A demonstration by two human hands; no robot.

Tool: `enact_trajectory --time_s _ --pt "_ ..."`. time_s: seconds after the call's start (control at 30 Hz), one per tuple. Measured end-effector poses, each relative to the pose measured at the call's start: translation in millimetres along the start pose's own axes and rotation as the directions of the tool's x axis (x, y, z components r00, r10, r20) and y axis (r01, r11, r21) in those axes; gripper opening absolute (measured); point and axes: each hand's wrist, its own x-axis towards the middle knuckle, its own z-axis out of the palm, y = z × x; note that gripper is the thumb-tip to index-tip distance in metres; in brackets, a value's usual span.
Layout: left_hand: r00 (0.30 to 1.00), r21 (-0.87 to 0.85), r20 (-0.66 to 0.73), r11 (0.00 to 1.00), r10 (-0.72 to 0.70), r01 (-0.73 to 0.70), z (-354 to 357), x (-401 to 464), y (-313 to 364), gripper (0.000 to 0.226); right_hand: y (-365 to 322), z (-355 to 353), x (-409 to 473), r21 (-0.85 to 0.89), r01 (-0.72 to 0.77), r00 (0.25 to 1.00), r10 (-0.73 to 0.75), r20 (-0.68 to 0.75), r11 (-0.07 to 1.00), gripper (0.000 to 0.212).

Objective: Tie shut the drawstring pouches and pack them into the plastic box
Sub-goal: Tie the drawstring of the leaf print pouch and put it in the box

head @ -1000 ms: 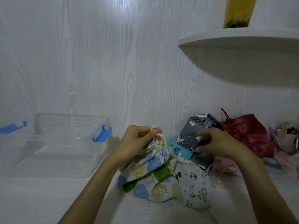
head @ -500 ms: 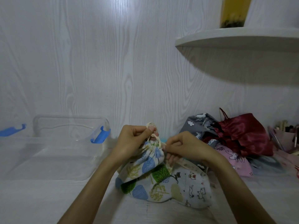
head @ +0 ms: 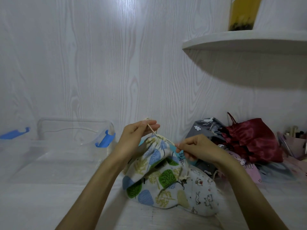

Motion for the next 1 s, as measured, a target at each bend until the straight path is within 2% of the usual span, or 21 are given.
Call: enact_trajectory --time_s 0.1,0.17,0.23,0.3,0.4,0.47,0.57,0.63,0.77,0.9,0.93,1.0 --pt "0.996 -0.326 0.054 0.942 -0.072 0.086 3 0 9 0.028 -1 10 2 0.073 0.008 0.997 -0.014 0.08 0.997 0.024" --pt "0.99 -0.331 0.021 0.933 -0.138 0.137 -3 2 9 0.027 0 13 2 0.093 -0.012 0.993 0.001 0.118 0.996 0.023" --pt "0.98 -0.266 0.051 0.944 -0.19 0.197 -11 3 6 0.025 1 10 0 0.058 -0.044 0.992 0.036 0.124 0.997 0.022" --pt "0.977 -0.123 0.102 0.972 -0.187 0.199 -16 3 1 0.024 0 4 -3 -0.034 -0.062 0.989 0.066 0.134 0.997 0.023" --pt "0.983 0.211 0.164 0.976 -0.082 0.046 -8 1 -6 0.025 -8 -11 -13 -0.197 -0.048 0.989 0.074 0.125 0.979 0.031" --pt "0.962 0.337 0.252 0.941 -0.102 0.012 -2 -1 -9 0.023 -16 -23 -21 -0.172 -0.035 0.996 0.048 0.076 0.984 0.036" --pt "0.862 0.508 0.423 0.861 -0.281 0.031 5 -8 -17 0.024 -26 -35 -30 -0.043 -0.022 0.999 0.021 -0.033 0.999 0.038" --pt "0.787 0.579 0.486 0.815 -0.38 0.035 12 -12 -21 0.027 -29 -31 -30 -0.008 -0.013 0.996 0.012 -0.092 1.0 0.04" --pt "0.741 0.577 0.513 0.813 -0.432 0.075 28 -20 -23 0.041 -31 -3 -20 -0.02 0.077 0.986 -0.079 -0.146 0.997 0.036" --pt "0.809 0.546 0.463 0.835 -0.362 0.062 28 -21 -25 0.045 -29 37 -7 -0.028 0.298 0.955 -0.298 0.013 0.954 0.034" --pt "0.83 0.514 0.439 0.854 -0.343 0.081 27 -20 -25 0.04 -27 42 -4 -0.034 0.304 0.953 -0.304 0.019 0.952 0.038" --pt "0.857 0.482 0.345 0.856 -0.384 0.189 24 -17 -21 0.041 -20 41 1 -0.032 0.25 0.965 -0.252 -0.074 0.968 0.038"
